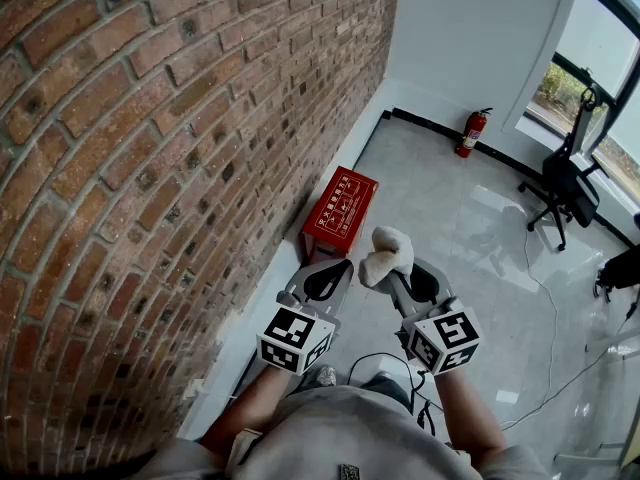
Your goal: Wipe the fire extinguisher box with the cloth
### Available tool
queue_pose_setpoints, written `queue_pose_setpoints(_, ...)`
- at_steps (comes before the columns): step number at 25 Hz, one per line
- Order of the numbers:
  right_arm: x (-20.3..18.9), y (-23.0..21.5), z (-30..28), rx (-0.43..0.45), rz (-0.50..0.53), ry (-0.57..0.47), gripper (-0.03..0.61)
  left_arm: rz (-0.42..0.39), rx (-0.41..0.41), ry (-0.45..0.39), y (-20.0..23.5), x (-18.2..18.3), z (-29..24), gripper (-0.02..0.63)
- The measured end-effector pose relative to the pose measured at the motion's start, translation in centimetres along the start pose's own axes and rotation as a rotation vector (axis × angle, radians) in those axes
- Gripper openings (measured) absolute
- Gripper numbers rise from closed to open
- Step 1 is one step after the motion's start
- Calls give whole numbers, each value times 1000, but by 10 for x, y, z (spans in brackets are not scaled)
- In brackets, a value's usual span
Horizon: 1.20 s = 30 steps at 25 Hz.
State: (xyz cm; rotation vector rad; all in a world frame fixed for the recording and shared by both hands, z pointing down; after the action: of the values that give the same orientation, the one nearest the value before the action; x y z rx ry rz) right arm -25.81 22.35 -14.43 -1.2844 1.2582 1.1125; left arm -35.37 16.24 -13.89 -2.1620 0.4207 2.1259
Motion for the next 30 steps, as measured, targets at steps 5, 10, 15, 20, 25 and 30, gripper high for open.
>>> queue_pose_setpoints(5,-1,2,0,-6,4,1,112,9,-6,4,0,-4,1,0)
queue_pose_setpoints(10,-2,2,2,-14,3,3,112,12,-10,5,0,-4,3,0)
queue_pose_setpoints(15,-9,0,1,-16,-10,25,112,21,2,26,4,-12,4,0)
queue_pose_setpoints(20,-24,-17,-3,-24,-35,57,114,40,27,84,11,-32,-3,0)
queue_pose_setpoints(25,-55,-54,-18,-5,-80,111,114,55,83,162,20,-62,-27,0)
queue_pose_setpoints(30,-116,-111,-54,79,-32,203,114,46,153,228,41,-106,-82,0)
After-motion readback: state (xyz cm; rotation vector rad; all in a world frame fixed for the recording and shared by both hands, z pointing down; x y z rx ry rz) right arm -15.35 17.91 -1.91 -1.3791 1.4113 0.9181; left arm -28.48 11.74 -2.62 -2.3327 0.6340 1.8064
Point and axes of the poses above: the fingertips, and each gripper's own axes: z backward along the fingers, y to its left, x out of its top, the point moved 3 cm from there along z, backward along the fingers, and after that the axes turned 6 degrees about -y, right-handed, at the moved point
